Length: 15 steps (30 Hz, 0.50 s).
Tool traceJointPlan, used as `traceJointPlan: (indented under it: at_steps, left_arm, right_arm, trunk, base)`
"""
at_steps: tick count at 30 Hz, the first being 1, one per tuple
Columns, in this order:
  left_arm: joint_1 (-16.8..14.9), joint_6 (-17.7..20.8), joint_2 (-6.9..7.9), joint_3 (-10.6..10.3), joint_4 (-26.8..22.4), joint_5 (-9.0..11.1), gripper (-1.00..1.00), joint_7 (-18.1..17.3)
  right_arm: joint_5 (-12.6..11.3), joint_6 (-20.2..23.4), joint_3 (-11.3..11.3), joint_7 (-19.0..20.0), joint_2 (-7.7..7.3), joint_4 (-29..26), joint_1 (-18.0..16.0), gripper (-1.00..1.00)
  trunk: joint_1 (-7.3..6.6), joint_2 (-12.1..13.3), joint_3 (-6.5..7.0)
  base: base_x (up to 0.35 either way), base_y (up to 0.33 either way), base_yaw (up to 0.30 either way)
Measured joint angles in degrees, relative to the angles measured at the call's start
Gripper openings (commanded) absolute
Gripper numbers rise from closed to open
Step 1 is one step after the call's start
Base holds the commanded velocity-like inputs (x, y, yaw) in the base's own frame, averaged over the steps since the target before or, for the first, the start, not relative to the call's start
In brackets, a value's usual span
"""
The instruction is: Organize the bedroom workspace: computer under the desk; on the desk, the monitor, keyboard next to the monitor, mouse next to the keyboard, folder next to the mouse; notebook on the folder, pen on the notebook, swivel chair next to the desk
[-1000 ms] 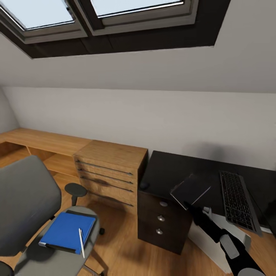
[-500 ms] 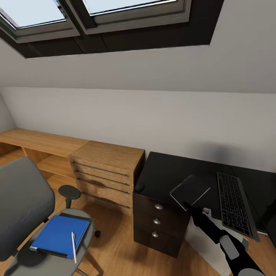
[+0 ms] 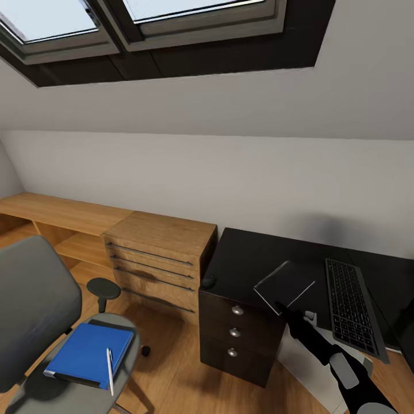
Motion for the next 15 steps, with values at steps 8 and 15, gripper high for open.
traceJointPlan:
  at_steps: [8,15]
  left_arm:
    - [0.0,0.0,-0.02,0.0,0.0,0.0,1.0,0.0]
    - [0.0,0.0,-0.08,0.0,0.0,0.0,1.0,0.0]
  right_arm:
    - [0.1,0.0,0.2,0.0,-0.01,-0.2,0.0,-1.0]
    - [0.2,0.0,0.2,-0.1,-0.01,-0.2,0.0,-1.0]
  trunk:
    - [0.0,0.0,0.0]
    - [0.0,0.0,0.0]
  base:
    - [0.0,0.0,0.0]
    - [0.0,0.0,0.0]
